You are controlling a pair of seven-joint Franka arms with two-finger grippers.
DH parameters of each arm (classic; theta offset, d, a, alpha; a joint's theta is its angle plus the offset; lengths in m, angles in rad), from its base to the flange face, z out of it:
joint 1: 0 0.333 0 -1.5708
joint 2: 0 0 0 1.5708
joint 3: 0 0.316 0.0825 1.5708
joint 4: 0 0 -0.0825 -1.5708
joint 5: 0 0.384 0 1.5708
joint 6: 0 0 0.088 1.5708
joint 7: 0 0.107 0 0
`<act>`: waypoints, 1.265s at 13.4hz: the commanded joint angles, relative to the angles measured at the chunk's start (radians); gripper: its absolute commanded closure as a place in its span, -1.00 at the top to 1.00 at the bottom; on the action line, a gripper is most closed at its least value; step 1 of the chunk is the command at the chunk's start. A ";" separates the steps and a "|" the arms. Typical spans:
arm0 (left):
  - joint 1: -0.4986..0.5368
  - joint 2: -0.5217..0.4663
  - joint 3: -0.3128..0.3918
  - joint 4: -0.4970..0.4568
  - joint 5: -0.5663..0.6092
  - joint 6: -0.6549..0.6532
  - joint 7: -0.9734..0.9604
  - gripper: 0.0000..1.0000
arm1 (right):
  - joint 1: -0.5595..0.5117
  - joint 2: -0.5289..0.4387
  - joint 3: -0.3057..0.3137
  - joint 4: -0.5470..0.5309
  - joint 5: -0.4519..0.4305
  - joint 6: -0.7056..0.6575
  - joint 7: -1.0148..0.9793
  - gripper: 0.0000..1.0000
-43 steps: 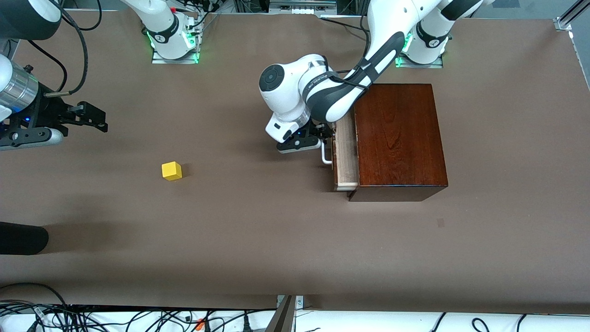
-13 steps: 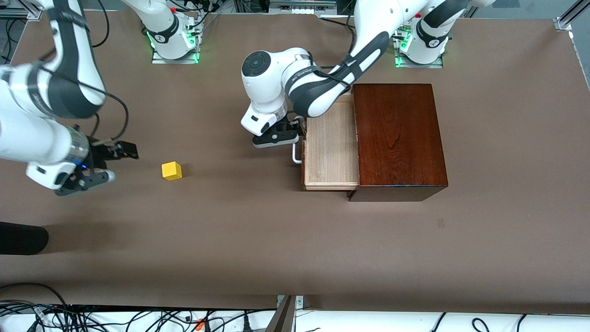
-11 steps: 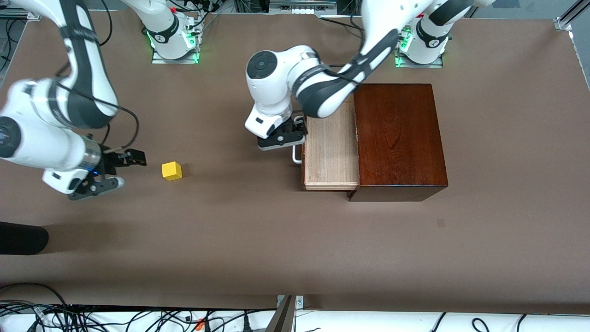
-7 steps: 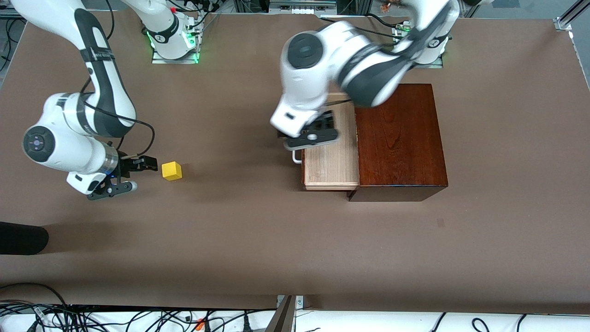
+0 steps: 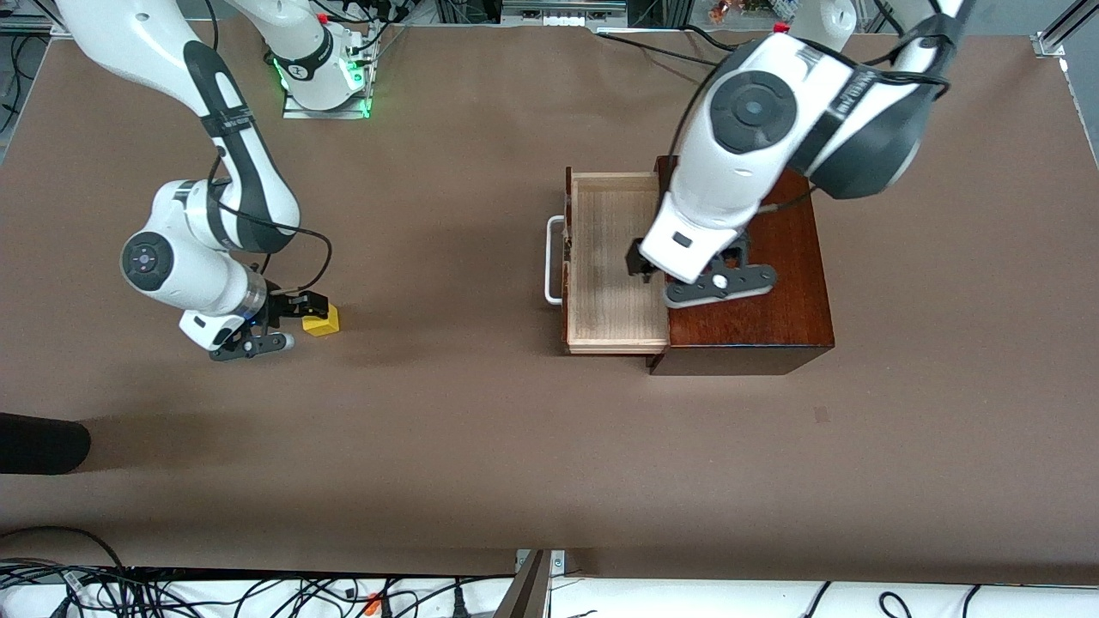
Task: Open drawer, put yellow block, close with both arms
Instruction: 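Grasp the yellow cube with the right gripper while the left gripper withdraws, then lift the yellow cube with the right gripper and carry it over the drawer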
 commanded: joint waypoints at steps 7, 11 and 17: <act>0.101 -0.262 0.246 -0.222 -0.212 0.003 0.472 1.00 | 0.017 0.016 0.003 -0.110 0.017 0.157 0.014 0.92; -0.028 -0.326 0.499 -0.241 -0.241 -0.028 0.599 1.00 | 0.017 0.016 0.003 -0.107 0.017 0.154 0.000 0.13; -0.016 -0.407 0.558 -0.210 -0.239 -0.178 0.739 1.00 | 0.016 0.007 0.001 -0.093 0.015 0.146 -0.037 -0.72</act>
